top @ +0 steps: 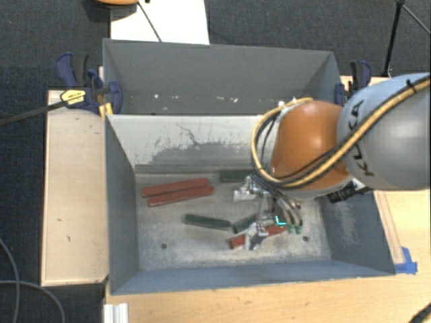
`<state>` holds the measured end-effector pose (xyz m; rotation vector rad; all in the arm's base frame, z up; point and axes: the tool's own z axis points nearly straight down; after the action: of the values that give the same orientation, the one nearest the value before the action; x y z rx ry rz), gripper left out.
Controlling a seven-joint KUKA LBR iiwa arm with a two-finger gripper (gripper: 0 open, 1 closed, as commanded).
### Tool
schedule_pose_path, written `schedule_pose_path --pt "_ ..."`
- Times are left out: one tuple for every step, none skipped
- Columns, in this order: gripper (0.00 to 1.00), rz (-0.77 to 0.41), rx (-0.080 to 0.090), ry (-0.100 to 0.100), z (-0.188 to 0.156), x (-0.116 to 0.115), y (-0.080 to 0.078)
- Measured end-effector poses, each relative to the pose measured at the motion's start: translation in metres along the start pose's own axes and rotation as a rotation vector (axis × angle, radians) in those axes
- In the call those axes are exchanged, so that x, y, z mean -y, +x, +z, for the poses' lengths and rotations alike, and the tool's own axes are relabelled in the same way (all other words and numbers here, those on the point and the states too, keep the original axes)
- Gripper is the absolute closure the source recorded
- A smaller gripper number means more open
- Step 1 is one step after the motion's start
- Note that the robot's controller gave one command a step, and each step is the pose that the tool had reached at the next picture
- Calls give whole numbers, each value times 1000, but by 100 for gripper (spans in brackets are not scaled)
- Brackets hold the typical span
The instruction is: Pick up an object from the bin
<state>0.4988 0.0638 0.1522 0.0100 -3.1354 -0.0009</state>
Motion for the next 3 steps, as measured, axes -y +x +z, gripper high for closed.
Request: schedule_pose_path --pt "0 2 8 0 -4 0 -2" --pt "100 -46 17 -1 77 13 -5" --pt "100 -45 17 -1 77 13 -5"
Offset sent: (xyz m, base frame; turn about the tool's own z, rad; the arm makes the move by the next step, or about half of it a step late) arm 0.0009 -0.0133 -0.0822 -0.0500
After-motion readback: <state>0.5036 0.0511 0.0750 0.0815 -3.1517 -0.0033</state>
